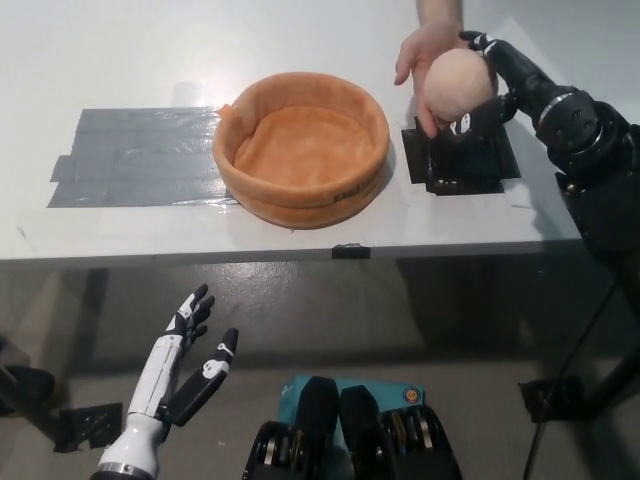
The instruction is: A person hands a emotional support dumpling to the robot which it grabs with its right hand and places in the soft place kept infront of it in the centre of the desk
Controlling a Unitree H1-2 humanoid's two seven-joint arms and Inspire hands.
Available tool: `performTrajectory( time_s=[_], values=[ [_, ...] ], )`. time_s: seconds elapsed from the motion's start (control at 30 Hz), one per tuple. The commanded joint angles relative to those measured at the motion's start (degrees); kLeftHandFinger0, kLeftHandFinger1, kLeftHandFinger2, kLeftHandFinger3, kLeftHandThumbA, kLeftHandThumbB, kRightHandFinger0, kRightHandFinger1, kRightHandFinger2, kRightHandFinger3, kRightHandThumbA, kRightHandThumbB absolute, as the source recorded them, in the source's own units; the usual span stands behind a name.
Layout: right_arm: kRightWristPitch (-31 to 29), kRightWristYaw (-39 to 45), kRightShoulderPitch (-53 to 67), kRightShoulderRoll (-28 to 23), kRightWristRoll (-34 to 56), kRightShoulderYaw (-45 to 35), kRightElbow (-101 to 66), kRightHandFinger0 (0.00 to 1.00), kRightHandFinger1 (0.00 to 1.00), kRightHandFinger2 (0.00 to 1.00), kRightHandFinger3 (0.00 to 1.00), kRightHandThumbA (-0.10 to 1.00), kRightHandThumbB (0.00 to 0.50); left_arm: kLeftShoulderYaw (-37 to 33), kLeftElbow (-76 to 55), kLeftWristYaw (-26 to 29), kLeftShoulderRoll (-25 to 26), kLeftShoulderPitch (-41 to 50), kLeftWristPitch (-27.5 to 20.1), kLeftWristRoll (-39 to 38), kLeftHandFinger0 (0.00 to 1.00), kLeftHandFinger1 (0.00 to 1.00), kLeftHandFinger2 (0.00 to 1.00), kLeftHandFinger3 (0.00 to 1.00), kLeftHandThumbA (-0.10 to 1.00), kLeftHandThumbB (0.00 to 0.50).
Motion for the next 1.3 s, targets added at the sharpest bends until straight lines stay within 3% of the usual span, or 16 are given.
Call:
performTrajectory(
  time_s=[0.0, 0.2, 0.37, 0.47, 0.5, 0.53, 0.57, 0.6, 0.67, 0.7, 0.77, 0.93, 1.1, 1.17, 1.2, 1.27],
  values=[
    [-0.35, 0.55, -5.12, -0.31, -0.63, 0.4, 0.98, 1.0, 1.0, 1.0, 1.0, 0.97, 0.418, -0.34, -2.34, 0.0, 0.65, -0.52, -0.38, 1.66, 1.0, 1.0, 1.0, 1.0, 0.65, 0.0],
    [0.17, -0.85, -5.98, -0.38, -1.44, 1.14, 2.83, 1.0, 1.0, 1.0, 1.0, 0.99, 0.422, -0.05, -2.1, -0.12, 0.44, -1.16, -0.75, 1.16, 1.0, 1.0, 1.0, 1.0, 0.62, 0.0],
    [-2.61, -4.25, -5.82, 0.54, -0.93, 0.01, 3.65, 1.0, 1.0, 1.0, 1.0, 0.95, 0.41, -0.07, -2.01, 0.13, 0.43, -1.18, -1.19, 1.59, 1.0, 1.0, 1.0, 1.0, 0.72, 0.0],
    [-6.31, -8.11, -5.44, 1.62, 0.97, -2.46, 3.88, 1.0, 1.0, 1.0, 1.0, 0.75, 0.348, -0.05, -2.27, -0.04, 0.45, -1.12, -1.08, 1.44, 1.0, 1.0, 1.0, 1.0, 0.71, 0.0],
    [-6.85, -10.95, -5.55, 2.36, 1.08, -3.61, 4.7, 0.92, 0.92, 0.97, 1.0, 0.6, 0.264, -0.04, -2.02, -0.08, 0.48, -1.29, -1.11, 1.41, 1.0, 1.0, 1.0, 1.0, 0.69, 0.0],
    [-7.43, -12.53, -5.61, 2.63, 0.45, -3.62, 5.31, 0.44, 0.47, 0.51, 0.55, 0.23, 0.137, -0.05, -2.11, -0.11, 0.49, -1.27, -0.97, 1.44, 1.0, 1.0, 1.0, 1.0, 0.69, 0.0],
    [-8.57, -14.81, -5.77, 2.93, -0.73, -3.29, 6.37, 0.04, 0.18, 0.33, 0.4, -0.07, 0.21, -0.05, -2.22, -0.11, 0.48, -1.24, -0.87, 1.5, 1.0, 1.0, 1.0, 1.0, 0.68, 0.0],
    [-9.6, -15.78, -5.79, 3.12, -1.1, -3.29, 7.16, 0.0, 0.08, 0.28, 0.33, -0.1, 0.19, -0.03, -2.08, -0.03, 0.47, -1.24, -1.28, 1.45, 1.0, 1.0, 1.0, 1.0, 0.68, 0.0],
    [-10.45, -16.57, -5.83, 3.19, -0.99, -3.34, 8.2, 0.0, 0.18, 0.56, 0.54, -0.1, 0.176, 0.0, -1.97, -0.03, 0.33, -1.44, -1.6, 1.16, 1.0, 1.0, 1.0, 1.0, 0.7, 0.0],
    [-11.32, -16.75, -5.81, 3.13, -0.78, -3.37, 9.09, 0.0, 0.32, 0.74, 0.72, -0.1, 0.18, -0.01, -1.95, 0.06, 0.25, -1.44, -1.6, 1.25, 1.0, 1.0, 1.0, 1.0, 0.71, 0.0],
    [-12.72, -17.33, -5.53, 3.02, -0.49, -3.37, 10.25, 0.02, 0.47, 0.89, 0.88, -0.1, 0.182, 0.04, -1.96, 0.02, 0.23, -1.35, -1.77, 1.02, 1.0, 1.0, 1.0, 1.0, 0.71, 0.0],
    [-15.38, -18.0, -5.8, 2.79, 1.07, -4.51, 12.32, 0.0, 0.46, 0.86, 0.92, -0.1, 0.168, 0.02, -2.27, -0.13, 0.49, -1.81, -1.38, 1.32, 1.0, 1.0, 1.0, 1.0, 0.71, 0.0],
    [-17.36, -19.38, -4.94, 2.76, 1.64, -5.95, 11.99, 0.03, 0.51, 0.92, 0.98, -0.1, 0.161, 0.13, -1.71, 0.05, 0.45, -2.15, -1.87, 1.28, 1.0, 1.0, 1.0, 1.0, 0.72, 0.0],
    [-16.66, -19.91, -4.7, 3.04, 2.24, -6.94, 11.55, 0.33, 0.71, 0.96, 0.96, -0.1, 0.159, 0.19, -1.77, -0.13, 0.4, -2.06, -1.74, 0.91, 1.0, 1.0, 1.0, 1.0, 0.7, 0.0],
    [-15.97, -20.01, -4.73, 3.22, 2.6, -7.47, 11.41, 0.33, 0.6, 0.7, 0.93, -0.1, 0.158, 0.22, -1.68, -0.13, 0.37, -2.02, -1.87, 0.77, 1.0, 1.0, 1.0, 1.0, 0.7, 0.0],
    [-15.81, -20.02, -4.64, 3.82, 5.28, -10.2, 10.55, 0.29, 0.51, 0.6, 0.91, -0.1, 0.157, 0.19, -1.9, -0.3, 0.39, -1.96, -1.32, 0.75, 1.0, 1.0, 1.0, 1.0, 0.7, 0.0]
  ],
)
